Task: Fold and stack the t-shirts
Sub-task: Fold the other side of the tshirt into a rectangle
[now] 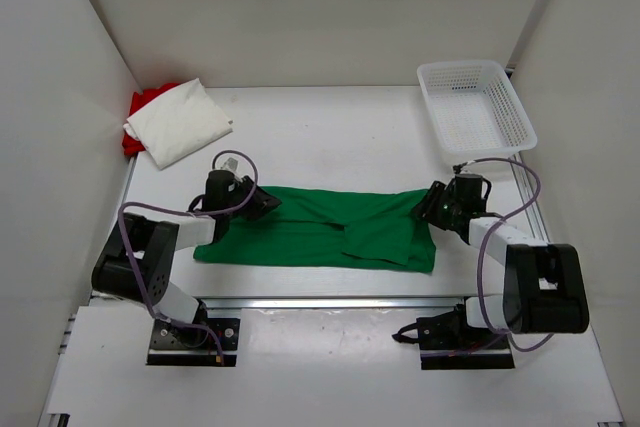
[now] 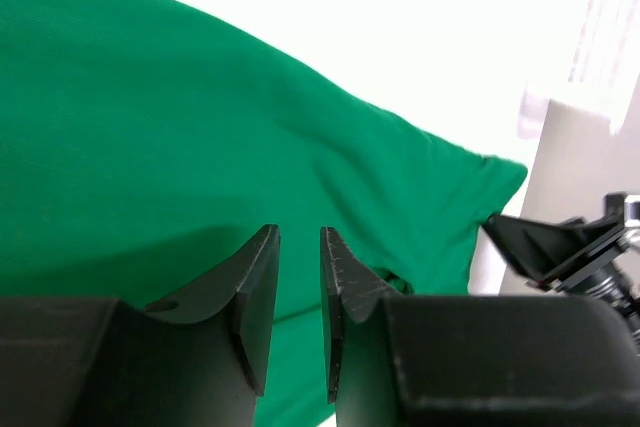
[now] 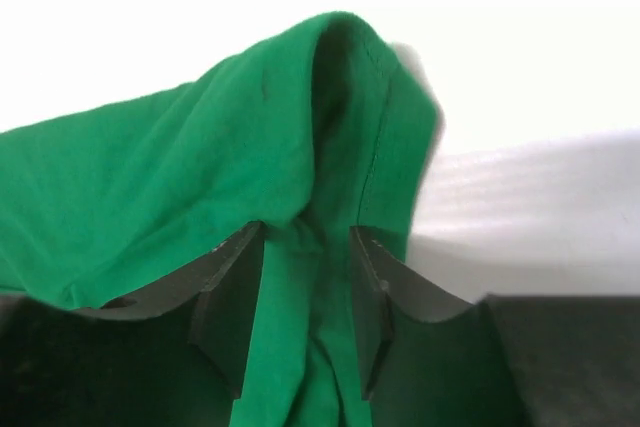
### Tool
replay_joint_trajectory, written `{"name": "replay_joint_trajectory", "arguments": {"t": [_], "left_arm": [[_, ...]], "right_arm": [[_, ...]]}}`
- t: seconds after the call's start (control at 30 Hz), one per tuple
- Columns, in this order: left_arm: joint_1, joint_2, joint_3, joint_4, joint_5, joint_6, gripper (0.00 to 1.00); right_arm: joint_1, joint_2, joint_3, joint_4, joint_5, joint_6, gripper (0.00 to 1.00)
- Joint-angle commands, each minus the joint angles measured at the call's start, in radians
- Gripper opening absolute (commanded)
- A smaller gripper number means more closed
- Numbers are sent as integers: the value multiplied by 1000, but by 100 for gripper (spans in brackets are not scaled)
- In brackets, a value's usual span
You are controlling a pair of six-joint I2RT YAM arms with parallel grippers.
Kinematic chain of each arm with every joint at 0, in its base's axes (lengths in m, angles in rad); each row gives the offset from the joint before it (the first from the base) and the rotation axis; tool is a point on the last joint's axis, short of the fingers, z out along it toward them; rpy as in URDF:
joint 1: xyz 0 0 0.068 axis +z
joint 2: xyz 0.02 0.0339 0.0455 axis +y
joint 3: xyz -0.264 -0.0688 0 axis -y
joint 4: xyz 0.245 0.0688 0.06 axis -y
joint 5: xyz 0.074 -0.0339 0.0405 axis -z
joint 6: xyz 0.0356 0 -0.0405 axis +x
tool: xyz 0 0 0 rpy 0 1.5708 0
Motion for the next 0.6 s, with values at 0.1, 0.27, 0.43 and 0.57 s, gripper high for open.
{"name": "replay_joint_trajectory", "arguments": {"t": [0.1, 0.27, 0.43, 0.57], "left_arm": [[81, 32, -47, 90, 58, -72, 32], [142, 40, -110, 99, 78, -103, 31], [219, -32, -165, 58, 19, -101, 30], [239, -73, -158, 44, 18, -100, 30]], "right_arm": [[-8, 96, 49, 186, -57, 40, 17], [-77, 124, 87, 190, -39, 32, 0], [-94, 144, 132, 178, -20, 27, 8], [-62, 130, 155, 128, -14, 11, 30]]}}
